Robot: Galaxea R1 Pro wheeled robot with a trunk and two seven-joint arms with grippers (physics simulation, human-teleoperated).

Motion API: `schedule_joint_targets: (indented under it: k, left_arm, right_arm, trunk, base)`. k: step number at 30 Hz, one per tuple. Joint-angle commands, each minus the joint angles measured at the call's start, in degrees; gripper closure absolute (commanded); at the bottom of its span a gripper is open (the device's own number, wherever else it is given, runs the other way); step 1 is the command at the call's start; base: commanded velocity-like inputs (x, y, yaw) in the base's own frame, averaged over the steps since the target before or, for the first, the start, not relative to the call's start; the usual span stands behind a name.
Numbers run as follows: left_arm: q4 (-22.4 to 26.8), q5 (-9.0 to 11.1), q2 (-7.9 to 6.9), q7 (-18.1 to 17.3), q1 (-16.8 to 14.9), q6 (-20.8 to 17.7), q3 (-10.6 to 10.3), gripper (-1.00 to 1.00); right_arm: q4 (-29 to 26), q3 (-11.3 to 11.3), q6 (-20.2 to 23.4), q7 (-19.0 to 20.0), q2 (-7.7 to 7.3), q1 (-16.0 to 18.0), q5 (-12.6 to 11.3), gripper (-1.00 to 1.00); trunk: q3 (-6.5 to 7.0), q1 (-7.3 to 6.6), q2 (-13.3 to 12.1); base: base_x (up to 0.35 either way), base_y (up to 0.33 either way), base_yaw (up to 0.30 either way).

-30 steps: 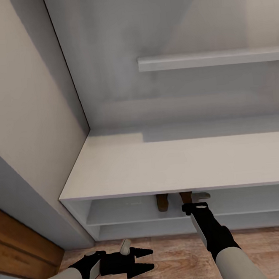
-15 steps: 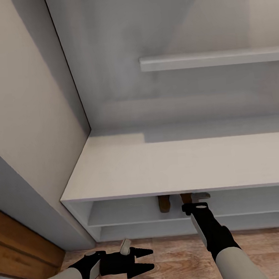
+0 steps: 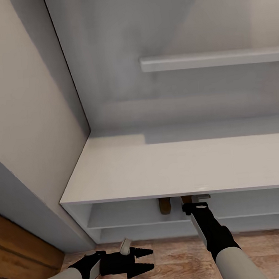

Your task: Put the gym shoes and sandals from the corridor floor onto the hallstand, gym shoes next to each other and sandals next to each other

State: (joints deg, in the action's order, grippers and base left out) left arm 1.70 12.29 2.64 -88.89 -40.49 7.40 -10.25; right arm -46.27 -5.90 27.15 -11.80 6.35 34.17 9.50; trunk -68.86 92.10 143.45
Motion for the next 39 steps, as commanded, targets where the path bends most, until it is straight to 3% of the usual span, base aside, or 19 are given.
schedule_joint_targets:
  k: [1,13,14,39]
  left_arm:
    - [0.0,0.5,0.00,-0.1,0.0,0.6,-0.5,-1.00]
    - [0.0,0.5,0.00,-0.1,0.0,0.6,-0.5,-1.00]
    - [0.0,0.5,0.00,-0.1,0.0,0.6,-0.5,-1.00]
    - [0.0,0.5,0.00,-0.1,0.0,0.6,-0.5,-1.00]
  right_arm:
    - [-0.1,-0.2,0.4,0.1,0.06,0.0,0.4,1.00]
    - [-0.1,-0.2,0.4,0.1,0.06,0.0,0.4,1.00]
    - [-0.1,-0.2,0.4,0.1,0.06,0.0,0.4,-1.00]
    - [-0.1,-0.2,0.4,0.1,0.06,0.0,0.4,-1.00]
  trunk:
    - [-0.05,0.01,0.0]
    - [-0.05,0.01,0.0]
    - [-0.05,0.01,0.0]
    - [-0.05,0.01,0.0]
  base:
    - [0.218,0.000,0.000]
    - [0.033,0.000,0.000]
    - [0.000,0.000,0.000]
    - [0.000,0.000,0.000]
